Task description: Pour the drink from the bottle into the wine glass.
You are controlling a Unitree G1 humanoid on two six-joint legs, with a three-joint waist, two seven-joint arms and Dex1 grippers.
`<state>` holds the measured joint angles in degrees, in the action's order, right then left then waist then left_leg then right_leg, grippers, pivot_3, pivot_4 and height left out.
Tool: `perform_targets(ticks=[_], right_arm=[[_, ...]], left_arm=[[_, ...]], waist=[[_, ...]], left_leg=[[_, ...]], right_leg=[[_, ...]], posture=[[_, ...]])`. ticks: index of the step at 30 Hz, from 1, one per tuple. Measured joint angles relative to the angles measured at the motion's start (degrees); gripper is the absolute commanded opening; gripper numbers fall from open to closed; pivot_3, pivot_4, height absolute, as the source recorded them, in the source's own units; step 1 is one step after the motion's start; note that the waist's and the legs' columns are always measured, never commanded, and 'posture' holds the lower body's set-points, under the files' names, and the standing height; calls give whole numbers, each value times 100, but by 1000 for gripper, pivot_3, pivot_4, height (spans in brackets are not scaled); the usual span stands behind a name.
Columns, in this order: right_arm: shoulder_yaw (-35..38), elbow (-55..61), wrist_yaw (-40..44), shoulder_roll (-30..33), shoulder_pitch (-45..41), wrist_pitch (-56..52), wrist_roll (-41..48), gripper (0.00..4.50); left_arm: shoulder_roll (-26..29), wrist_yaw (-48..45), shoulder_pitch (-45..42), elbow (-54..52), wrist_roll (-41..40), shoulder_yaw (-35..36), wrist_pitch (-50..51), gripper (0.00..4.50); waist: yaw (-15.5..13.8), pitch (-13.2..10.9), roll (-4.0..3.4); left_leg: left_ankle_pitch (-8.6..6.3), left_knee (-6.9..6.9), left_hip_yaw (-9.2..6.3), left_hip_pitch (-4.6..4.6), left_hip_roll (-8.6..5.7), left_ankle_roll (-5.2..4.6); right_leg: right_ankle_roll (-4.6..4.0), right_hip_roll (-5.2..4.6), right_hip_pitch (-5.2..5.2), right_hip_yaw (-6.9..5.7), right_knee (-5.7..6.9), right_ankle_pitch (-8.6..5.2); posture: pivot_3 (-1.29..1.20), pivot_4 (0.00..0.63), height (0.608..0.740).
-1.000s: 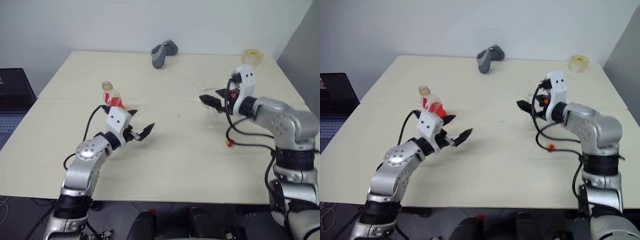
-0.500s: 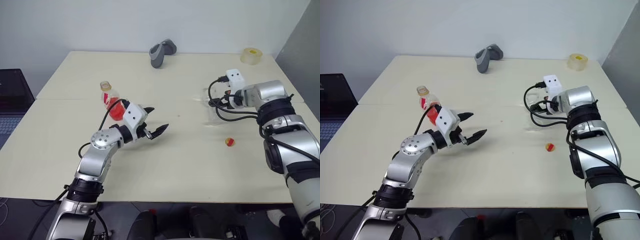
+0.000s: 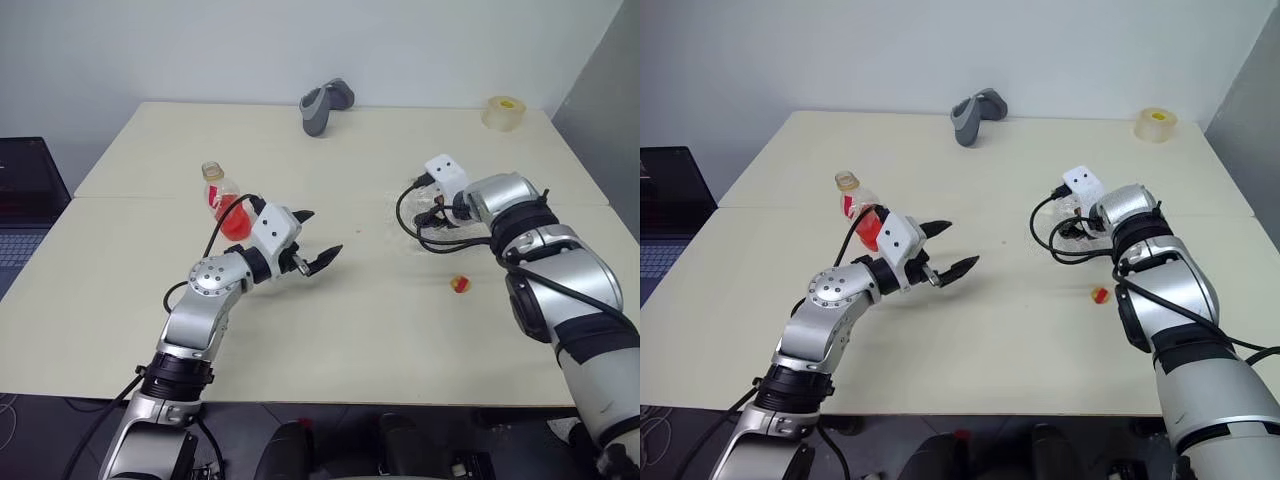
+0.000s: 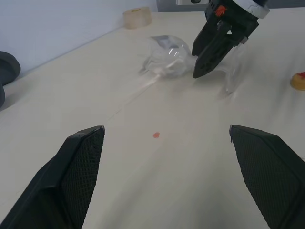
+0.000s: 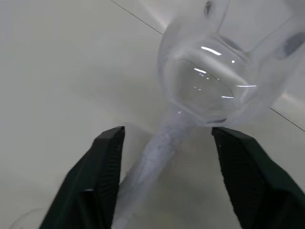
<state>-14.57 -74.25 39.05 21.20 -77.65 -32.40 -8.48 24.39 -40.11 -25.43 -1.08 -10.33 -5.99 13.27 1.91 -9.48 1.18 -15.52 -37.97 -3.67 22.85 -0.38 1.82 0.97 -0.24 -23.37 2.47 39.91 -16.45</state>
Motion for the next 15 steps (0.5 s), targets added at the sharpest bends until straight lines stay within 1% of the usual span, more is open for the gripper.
perform_targets(ticks=[6, 7, 15], right_arm=[[-472, -26, 854, -7, -86, 504, -615, 203], [-492, -26, 899, -6, -86, 577, -662, 150], [-691, 198, 1091, 34, 7, 1515, -1050, 150]], left_arm=[[-1, -4, -10, 122, 37, -1, -15, 4500], [-1, -4, -12, 123, 38, -1, -20, 4500], [5, -5, -22, 122, 50, -1, -23, 4500]], waist=[[6, -2, -3], [6, -2, -3], [7, -4, -7]], left_leg=[[0, 0, -1, 1, -1, 0], [0, 0, -1, 1, 0, 0], [0, 1, 0, 3, 0, 1]], right_leg=[[0, 0, -2, -3, -1, 0], [0, 0, -2, -3, -1, 0], [0, -1, -7, -1, 1, 0]], posture=[[0, 150, 740], [0, 150, 740], [0, 150, 740]])
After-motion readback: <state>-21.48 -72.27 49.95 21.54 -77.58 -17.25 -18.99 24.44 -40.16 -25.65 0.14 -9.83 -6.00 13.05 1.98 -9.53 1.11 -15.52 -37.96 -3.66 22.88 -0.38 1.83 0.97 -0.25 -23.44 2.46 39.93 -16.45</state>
